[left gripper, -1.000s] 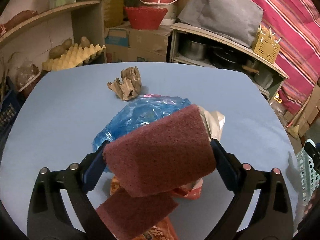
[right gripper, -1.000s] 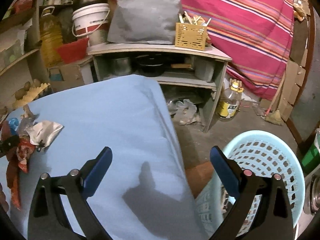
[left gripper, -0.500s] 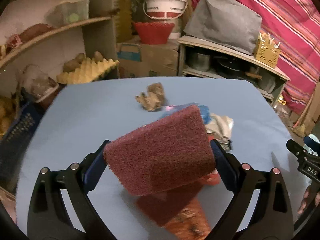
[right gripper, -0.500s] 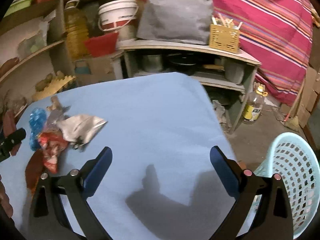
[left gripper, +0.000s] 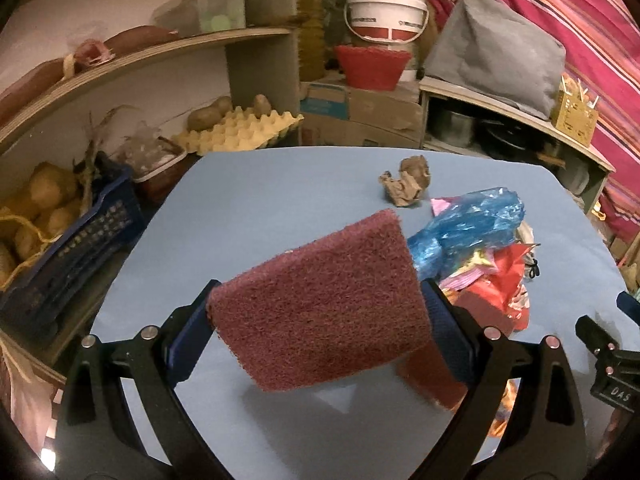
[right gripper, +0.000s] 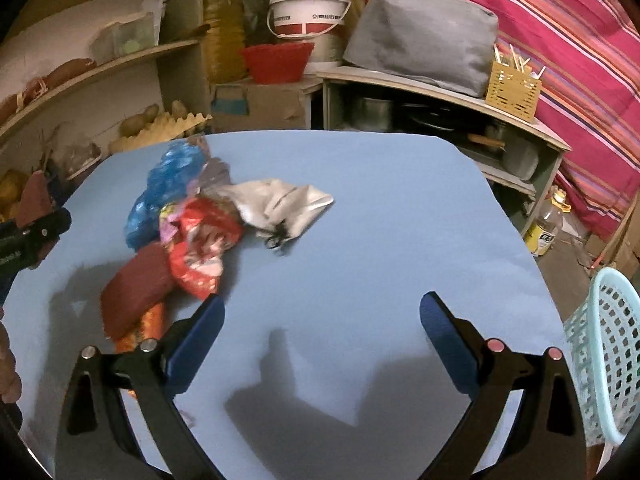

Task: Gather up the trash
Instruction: 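Grasp the maroon scouring pad with the left tool while the right tool returns to the table, then grasp the orange snack bag with the right tool and lift it, then carry the orange snack bag over the basket and open the right tool, then move the right tool back to the table and grasp the red chip bag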

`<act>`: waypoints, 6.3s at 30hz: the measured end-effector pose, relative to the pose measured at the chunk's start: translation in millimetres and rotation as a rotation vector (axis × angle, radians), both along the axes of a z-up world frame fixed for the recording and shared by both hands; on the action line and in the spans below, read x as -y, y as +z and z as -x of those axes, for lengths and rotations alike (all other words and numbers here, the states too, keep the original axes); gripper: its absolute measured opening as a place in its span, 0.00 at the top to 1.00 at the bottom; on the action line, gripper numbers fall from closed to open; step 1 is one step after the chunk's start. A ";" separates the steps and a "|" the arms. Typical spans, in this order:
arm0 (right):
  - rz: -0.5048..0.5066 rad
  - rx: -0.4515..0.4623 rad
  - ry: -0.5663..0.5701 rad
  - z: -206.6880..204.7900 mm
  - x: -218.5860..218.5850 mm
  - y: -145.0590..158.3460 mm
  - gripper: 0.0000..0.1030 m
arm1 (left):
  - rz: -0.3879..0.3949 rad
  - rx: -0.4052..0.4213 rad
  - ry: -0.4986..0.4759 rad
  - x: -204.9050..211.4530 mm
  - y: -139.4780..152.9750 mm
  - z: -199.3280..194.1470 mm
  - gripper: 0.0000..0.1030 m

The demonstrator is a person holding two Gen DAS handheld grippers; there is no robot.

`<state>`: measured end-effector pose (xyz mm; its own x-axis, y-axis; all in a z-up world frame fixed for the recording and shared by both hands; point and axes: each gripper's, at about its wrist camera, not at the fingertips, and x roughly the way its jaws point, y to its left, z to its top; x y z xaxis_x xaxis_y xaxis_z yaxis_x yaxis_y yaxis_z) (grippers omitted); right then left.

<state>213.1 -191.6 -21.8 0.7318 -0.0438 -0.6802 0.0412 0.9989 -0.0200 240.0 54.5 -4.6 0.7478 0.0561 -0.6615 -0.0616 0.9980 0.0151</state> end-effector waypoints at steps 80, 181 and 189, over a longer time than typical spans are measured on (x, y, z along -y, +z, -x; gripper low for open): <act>-0.080 0.132 -0.491 145.5 363.7 32.9 0.95 | -0.021 0.094 -0.632 407.9 15.2 73.8 0.09; -0.074 0.053 0.051 -19.8 2.4 9.8 0.07 | -0.017 -0.033 -0.031 6.4 -7.3 -4.7 0.09; -0.022 -0.046 0.071 -45.2 -32.3 -11.4 0.07 | 0.026 -0.029 0.006 -12.8 -2.1 -11.6 0.09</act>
